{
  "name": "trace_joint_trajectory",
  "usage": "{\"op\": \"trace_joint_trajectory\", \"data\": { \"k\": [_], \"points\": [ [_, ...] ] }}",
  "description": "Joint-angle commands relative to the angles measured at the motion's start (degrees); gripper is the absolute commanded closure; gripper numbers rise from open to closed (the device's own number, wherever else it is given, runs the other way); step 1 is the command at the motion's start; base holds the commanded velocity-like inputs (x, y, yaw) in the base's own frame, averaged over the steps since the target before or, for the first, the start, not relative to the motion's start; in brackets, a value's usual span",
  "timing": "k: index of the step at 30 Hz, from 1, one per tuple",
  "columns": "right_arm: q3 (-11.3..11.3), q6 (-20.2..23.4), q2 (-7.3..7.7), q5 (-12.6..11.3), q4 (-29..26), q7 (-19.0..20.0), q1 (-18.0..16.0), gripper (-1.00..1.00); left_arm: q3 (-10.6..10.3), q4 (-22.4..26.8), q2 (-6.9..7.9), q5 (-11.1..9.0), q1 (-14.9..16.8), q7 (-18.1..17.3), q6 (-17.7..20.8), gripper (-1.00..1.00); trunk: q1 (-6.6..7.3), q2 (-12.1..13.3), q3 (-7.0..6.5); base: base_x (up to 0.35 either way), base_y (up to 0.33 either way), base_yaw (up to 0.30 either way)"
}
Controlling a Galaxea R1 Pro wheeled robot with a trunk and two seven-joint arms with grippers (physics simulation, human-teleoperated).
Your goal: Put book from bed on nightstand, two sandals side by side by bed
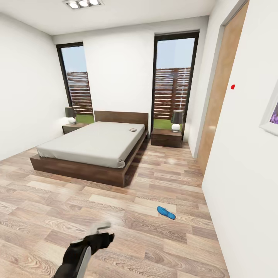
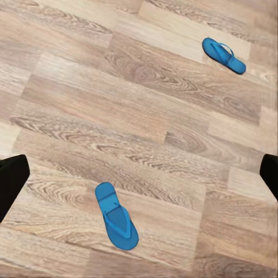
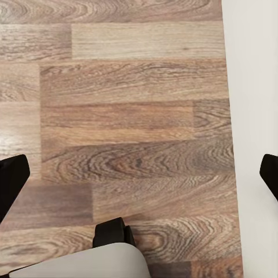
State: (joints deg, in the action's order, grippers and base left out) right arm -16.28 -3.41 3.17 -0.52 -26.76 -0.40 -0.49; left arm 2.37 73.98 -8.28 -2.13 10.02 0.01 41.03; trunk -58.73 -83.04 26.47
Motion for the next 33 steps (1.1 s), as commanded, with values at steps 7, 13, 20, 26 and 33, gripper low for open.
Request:
{"op": "trace_joint_trajectory", "data": {
  "k": [7,13,20,26,33],
  "points": [
    [-0.1,-0.2,-0.01,0.0,0.0,0.0,0.0,-1.00,-0.4,-29.5,-1.44,-0.4,11.2,0.2,-6.5,-1.00,0.00,0.0,0.07,0.000,0.000,0.000],
    [0.0,-0.2,-0.01,0.1,0.0,0.0,0.0,-1.00,-0.3,-42.4,-1.32,-0.4,12.9,0.3,-16.8,-1.00,0.00,0.0,0.07,0.000,0.000,0.000],
    [0.0,-0.2,-0.01,0.2,0.0,0.0,0.0,-1.00,0.2,-44.8,-1.36,-0.5,13.2,0.3,-18.7,-1.00,0.00,0.0,0.07,0.000,0.000,0.000],
    [0.0,-0.2,-0.01,0.1,0.0,0.0,0.0,-1.00,1.4,-44.9,-1.38,-0.5,13.2,0.3,-18.8,-1.00,0.00,0.0,0.07,0.000,0.000,0.000],
    [0.0,-0.2,-0.01,0.2,0.0,0.0,0.0,-1.00,1.7,-45.0,-1.39,-0.5,13.2,0.3,-18.8,-1.00,-1.31,-2.4,1.14,0.000,0.000,0.000]
  ]
}}
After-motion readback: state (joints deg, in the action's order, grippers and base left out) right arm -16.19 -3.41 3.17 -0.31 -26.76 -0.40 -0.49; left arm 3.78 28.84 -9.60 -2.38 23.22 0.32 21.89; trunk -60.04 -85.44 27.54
